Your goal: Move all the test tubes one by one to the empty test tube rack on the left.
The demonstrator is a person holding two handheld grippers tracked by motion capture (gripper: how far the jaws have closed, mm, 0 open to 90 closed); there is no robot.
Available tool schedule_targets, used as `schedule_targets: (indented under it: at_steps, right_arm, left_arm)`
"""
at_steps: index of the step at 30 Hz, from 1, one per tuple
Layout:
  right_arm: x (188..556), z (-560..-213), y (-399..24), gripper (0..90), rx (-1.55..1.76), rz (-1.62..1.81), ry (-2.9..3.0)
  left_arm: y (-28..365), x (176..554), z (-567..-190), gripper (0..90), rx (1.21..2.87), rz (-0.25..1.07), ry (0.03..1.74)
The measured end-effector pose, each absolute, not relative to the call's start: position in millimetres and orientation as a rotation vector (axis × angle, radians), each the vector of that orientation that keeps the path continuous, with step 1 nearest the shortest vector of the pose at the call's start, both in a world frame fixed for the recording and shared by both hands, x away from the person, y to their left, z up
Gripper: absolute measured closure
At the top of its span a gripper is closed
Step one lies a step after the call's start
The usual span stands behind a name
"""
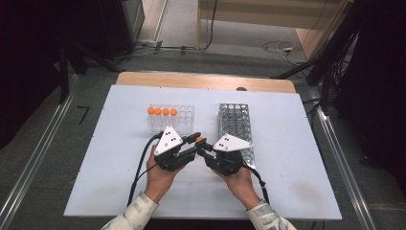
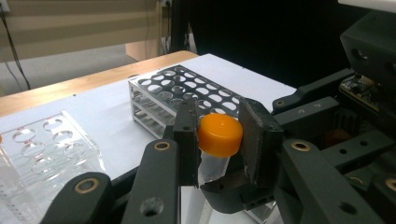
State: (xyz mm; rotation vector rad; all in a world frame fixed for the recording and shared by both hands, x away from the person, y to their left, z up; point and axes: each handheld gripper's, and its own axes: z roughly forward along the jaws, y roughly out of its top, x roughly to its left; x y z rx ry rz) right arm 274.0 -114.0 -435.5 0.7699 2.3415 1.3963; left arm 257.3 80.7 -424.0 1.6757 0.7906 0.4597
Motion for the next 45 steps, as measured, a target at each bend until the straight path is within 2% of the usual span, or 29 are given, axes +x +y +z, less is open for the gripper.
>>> schedule_targets:
  at_steps: [7,13,17,19,32,45]
  right_arm:
    - [274,-435,-115,70.5,0.778,1.408,2.331]
    - [272,-432,-120,42.1,0.767,1.42,2.315]
    - [272,-429,-129,28.6,0.795,1.415,2.292]
    - [272,-427,-136,25.1,0.807,1.409,2.28]
    - [274,-421,-209,17.9,0.913,1.404,2.189]
    - [272,-428,-245,13.2,1.0,1.36,2.146]
  left_arm:
    - [81,260,-422,70.1,1.67,0.444,0.8]
    - [87,268,-419,70.2,1.658,0.456,0.828]
    - [92,275,-414,70.2,1.645,0.475,0.848]
    - [95,280,-411,70.2,1.639,0.486,0.862]
    - [102,305,-395,70.2,1.621,0.563,0.911]
    - [113,329,-388,70.2,1.585,0.604,0.975]
